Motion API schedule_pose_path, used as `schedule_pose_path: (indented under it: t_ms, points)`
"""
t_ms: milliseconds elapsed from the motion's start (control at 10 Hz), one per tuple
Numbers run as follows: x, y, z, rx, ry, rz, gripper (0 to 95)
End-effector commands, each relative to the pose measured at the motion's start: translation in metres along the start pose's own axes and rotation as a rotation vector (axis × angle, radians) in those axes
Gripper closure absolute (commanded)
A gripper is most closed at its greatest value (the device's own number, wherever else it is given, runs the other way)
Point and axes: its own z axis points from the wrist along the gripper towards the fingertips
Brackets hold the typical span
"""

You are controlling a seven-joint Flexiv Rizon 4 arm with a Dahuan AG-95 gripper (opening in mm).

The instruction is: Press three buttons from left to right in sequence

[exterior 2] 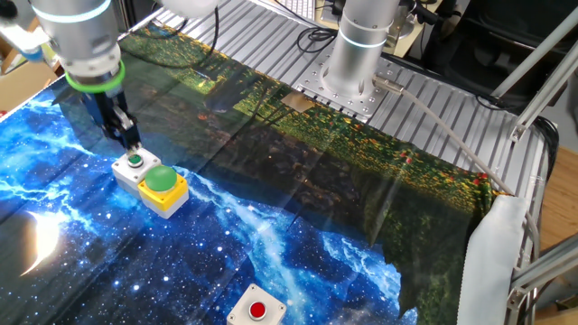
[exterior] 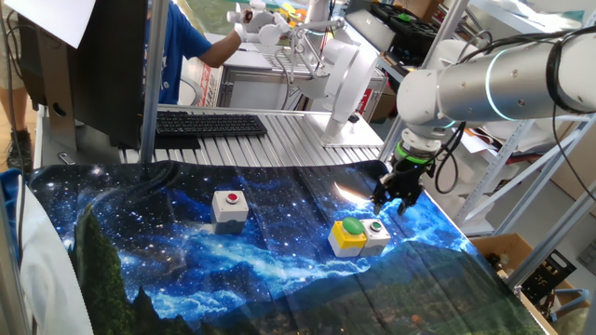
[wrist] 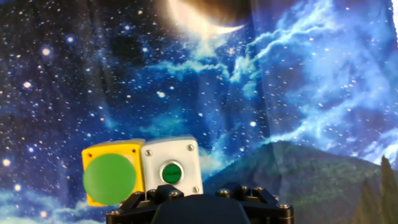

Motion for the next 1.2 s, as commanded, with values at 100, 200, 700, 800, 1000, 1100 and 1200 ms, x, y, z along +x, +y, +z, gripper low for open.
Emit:
schedule_pose_path:
  t_ms: [100, 200, 700, 800, 1000, 1100, 1200]
  points:
    - [-0.001, 0.002, -0.001, -0.005, 0.017, -0.014, 57.0]
    - [0.0, 0.006, -0.002, -0.006, 0.019, -0.018, 76.0]
    - [0.003, 0.026, -0.004, -0.015, 0.037, -0.02, 95.0]
    - [0.003, 0.031, -0.001, -0.013, 0.037, -0.013, 95.0]
    - [0.0, 0.038, 0.005, -0.023, 0.041, -0.013, 95.0]
    - [0.0, 0.039, 0.006, -0.023, 0.04, -0.014, 95.0]
    - [0.0, 0.039, 0.006, -0.023, 0.04, -0.014, 95.0]
